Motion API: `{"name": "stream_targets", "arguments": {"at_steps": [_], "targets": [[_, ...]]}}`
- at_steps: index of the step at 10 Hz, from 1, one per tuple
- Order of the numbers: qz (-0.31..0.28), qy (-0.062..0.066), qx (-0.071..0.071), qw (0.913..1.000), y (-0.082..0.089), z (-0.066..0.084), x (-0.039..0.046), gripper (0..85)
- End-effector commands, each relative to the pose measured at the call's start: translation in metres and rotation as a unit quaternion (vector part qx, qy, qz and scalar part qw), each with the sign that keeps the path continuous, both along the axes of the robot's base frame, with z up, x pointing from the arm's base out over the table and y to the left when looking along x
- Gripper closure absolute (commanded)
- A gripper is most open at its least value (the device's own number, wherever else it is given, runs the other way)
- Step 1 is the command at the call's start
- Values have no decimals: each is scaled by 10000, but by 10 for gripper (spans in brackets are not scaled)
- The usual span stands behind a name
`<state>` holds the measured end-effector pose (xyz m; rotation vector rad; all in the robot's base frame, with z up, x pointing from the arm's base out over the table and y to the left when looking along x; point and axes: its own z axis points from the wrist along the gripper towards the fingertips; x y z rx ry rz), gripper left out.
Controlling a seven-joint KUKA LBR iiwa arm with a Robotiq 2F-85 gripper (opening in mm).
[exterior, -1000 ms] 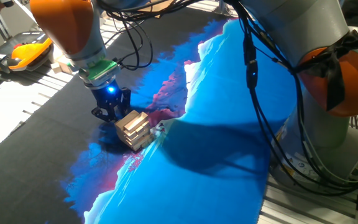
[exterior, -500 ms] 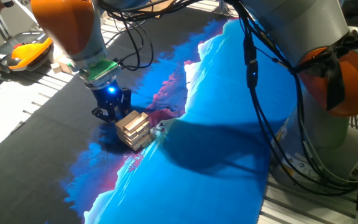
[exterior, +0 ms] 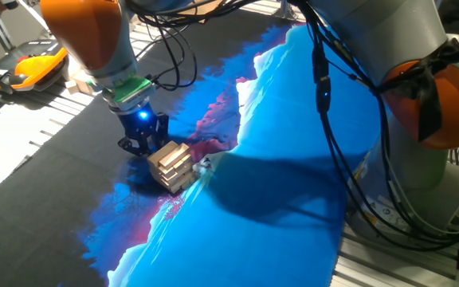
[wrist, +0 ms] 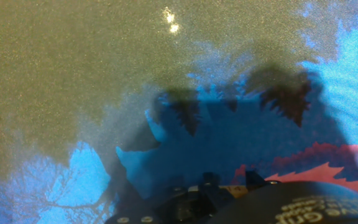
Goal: Play Jenga
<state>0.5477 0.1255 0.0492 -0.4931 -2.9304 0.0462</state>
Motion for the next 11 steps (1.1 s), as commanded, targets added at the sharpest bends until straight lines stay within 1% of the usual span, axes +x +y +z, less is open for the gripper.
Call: {"name": "stream_targets", "arguments": {"at_steps": [1,4,5,6,8,11], "targets": [[-1,-1,0,10000,0,2,1,680],[-6,5,-14,10000,-2,5,4,680],[-20,3,-22,10000,-1,6,4,510],[-25,-4,-41,10000,0,9,5,510],[-93,76,-20,9999,3,14,5,510],[-68,120,-12,9999,2,17,6,510]]}}
